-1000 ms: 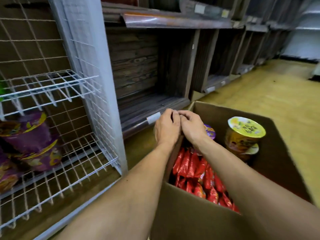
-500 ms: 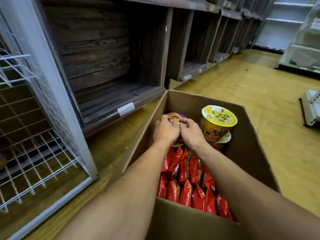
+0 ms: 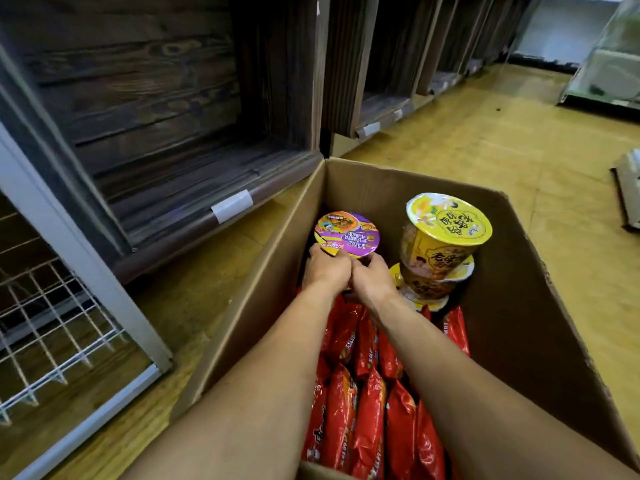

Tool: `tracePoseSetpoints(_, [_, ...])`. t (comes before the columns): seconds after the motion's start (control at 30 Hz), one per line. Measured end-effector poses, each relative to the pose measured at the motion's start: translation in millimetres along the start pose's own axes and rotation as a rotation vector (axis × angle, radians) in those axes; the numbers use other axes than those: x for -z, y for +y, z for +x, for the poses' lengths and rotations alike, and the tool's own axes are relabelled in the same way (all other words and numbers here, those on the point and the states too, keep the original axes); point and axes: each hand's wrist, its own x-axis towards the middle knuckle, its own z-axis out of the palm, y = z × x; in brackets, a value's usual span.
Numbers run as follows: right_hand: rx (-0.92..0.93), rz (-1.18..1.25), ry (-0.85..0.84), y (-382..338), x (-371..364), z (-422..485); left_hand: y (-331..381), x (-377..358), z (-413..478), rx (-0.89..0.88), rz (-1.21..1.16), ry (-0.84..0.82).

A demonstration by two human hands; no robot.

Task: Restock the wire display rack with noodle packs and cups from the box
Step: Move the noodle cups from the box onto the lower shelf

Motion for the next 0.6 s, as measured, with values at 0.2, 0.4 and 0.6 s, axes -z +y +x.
tracePoseSetpoints(0.2, [0.005, 0.046, 0.025, -23.7, 9.1, -18.2, 0.2, -12.1, 17.3, 0.042, -0.167, -0.036])
tracePoseSetpoints(0.4, [0.034, -0.025, 0.002, -22.7, 10.1, -9.4, -1.1, -13.4, 32.0, -0.002, -0.184, -0.063])
tracePoseSetpoints(0.6, [-0.023, 0.204, -0.079, -15.1, 10.7, -0.1, -0.6, -15.1, 27.8, -0.011, -0.224, -0.101])
